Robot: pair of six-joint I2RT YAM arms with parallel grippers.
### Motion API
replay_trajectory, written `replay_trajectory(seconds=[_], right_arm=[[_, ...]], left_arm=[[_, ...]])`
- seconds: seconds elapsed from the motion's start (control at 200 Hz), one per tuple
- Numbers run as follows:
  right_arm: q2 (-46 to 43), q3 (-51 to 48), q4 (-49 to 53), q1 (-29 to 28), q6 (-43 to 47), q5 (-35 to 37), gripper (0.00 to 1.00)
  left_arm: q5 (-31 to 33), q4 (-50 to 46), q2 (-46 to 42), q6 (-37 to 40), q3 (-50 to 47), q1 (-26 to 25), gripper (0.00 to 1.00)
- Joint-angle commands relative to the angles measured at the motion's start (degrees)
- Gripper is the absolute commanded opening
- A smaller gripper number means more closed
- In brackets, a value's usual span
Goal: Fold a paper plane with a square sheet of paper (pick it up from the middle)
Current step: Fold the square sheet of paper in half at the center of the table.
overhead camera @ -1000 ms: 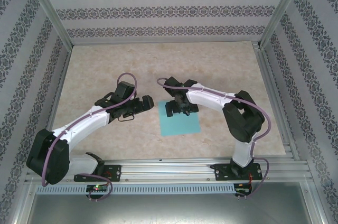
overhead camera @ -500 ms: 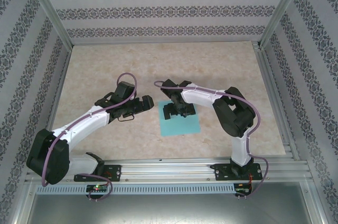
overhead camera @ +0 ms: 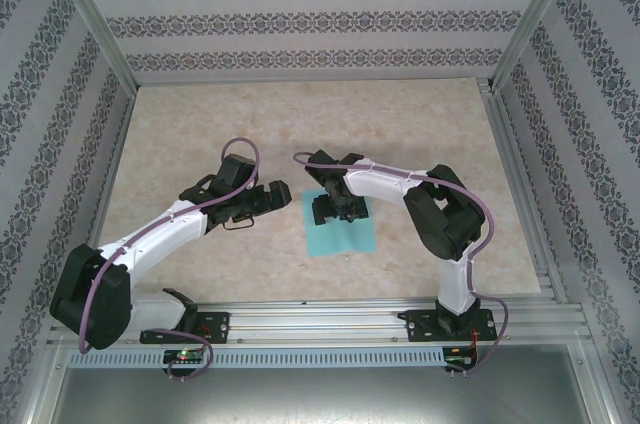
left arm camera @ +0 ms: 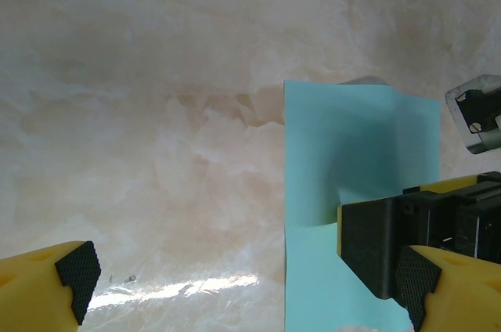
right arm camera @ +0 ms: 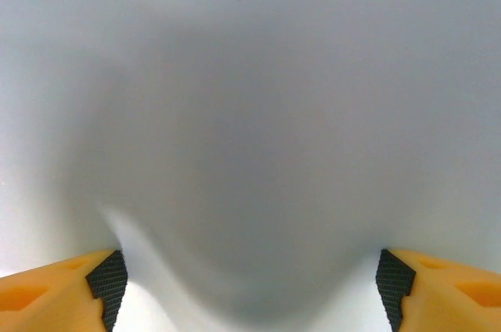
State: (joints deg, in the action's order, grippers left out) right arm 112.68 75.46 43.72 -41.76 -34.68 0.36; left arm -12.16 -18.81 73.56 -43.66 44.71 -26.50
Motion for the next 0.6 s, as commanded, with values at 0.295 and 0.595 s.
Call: replay_trajectory(seconds=[0.295, 0.595], right_arm=[[-5.6, 1.6, -1.2, 0.6, -0.6, -3.7, 0.47], [-16.5, -11.2, -33.8, 5.9, -16.1, -25.8, 0.40]], left_arm=[[1.6, -1.3, -2.0, 0.9, 1.2, 0.1, 1.00], [2.7, -2.5, -3.1, -2.5, 1.6, 0.4, 1.00]])
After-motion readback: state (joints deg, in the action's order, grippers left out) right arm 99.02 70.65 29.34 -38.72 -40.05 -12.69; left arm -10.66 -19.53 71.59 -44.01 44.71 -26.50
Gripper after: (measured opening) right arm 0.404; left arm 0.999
